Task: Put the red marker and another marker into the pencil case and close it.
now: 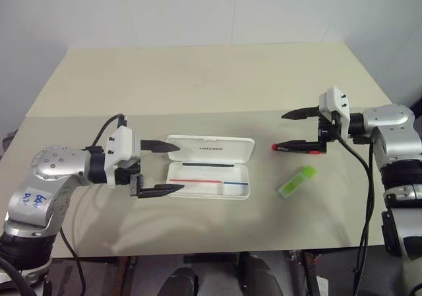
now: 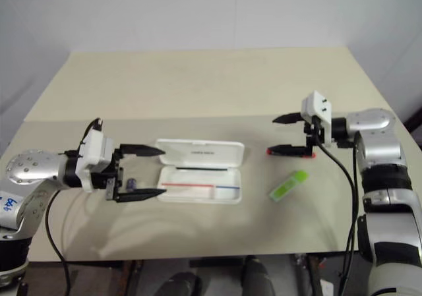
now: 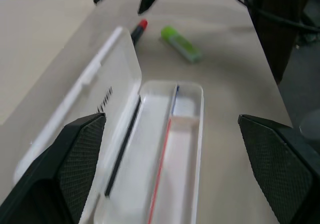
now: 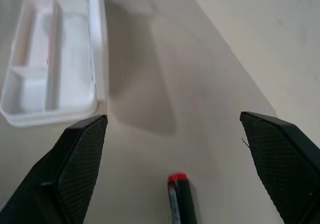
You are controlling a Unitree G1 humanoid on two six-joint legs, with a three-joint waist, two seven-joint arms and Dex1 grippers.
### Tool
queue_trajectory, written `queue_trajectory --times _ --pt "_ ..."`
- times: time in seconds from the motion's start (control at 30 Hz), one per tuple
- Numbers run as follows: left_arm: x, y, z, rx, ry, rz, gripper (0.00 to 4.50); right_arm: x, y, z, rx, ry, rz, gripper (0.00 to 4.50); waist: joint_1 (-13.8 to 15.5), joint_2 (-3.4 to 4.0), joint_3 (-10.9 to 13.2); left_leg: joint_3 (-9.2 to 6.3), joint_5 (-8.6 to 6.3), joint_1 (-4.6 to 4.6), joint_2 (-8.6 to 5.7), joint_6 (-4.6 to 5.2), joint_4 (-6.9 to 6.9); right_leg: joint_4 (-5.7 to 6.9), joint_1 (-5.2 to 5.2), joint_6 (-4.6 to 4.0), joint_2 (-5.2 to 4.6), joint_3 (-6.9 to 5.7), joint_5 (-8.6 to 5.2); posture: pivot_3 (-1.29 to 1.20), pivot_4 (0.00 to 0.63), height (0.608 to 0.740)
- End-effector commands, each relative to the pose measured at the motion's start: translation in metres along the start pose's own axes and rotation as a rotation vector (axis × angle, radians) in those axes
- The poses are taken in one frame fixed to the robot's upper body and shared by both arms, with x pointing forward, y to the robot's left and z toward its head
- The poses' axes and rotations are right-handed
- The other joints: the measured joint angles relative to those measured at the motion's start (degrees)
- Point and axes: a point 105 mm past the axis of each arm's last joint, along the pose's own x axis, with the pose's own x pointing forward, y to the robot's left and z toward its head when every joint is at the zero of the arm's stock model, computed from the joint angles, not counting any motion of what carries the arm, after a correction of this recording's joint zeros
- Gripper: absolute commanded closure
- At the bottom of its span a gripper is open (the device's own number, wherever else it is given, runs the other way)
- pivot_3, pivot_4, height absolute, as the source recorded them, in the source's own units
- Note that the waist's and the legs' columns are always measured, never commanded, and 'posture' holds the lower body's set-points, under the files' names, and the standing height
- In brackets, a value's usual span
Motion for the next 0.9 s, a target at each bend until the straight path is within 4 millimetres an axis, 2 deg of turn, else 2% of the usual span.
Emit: queue_trajectory --times 0.03,0.23,0.43,0.7,0.9 --pt "0.013 -0.001 0.012 -0.01 -0.08 -0.024 0.01 0.005 0.003 -0.004 -0.03 0.065 0.097 0.0 -0.05 0.0 0.0 0.0 0.0 0.0 0.0 0.0 0.0 0.01 0.0 0.0 0.0 0.0 0.0 0.0 0.15 0.74" --pt "0.021 0.006 0.025 -0.052 -0.164 0.022 0.01 0.01 0.006 -0.02 -0.011 0.145 0.144 0.0 -0.1 0.0 0.0 0.01 0.0 -0.03 0.0 -0.02 0.02 0.05 -0.07 0.0 0.01 0.01 0.0 0.0 0.15 0.74" --pt "0.015 0.002 0.024 -0.059 -0.139 0.042 0.01 0.011 0.01 -0.034 -0.001 0.21 0.168 0.0 -0.22 0.0 0.0 0.02 -0.01 -0.02 0.0 -0.03 0.01 0.06 -0.07 0.0 0.02 0.03 0.0 0.0 0.15 0.74" --pt "0.011 0.001 0.025 -0.049 -0.124 0.067 0.01 0.014 0.006 -0.05 0.033 0.284 0.108 0.0 -0.25 0.0 0.0 0.03 0.0 -0.01 0.0 -0.05 0.06 0.12 -0.07 0.0 0.02 0.05 0.0 0.0 0.15 0.74" --pt "0.01 0.0 0.026 -0.043 -0.122 0.079 0.01 0.015 0.0 -0.053 0.05 0.305 0.062 0.0 -0.38 0.0 0.0 0.03 0.0 0.0 0.0 -0.05 0.06 0.12 -0.07 0.0 0.02 0.05 0.0 0.0 0.15 0.74"
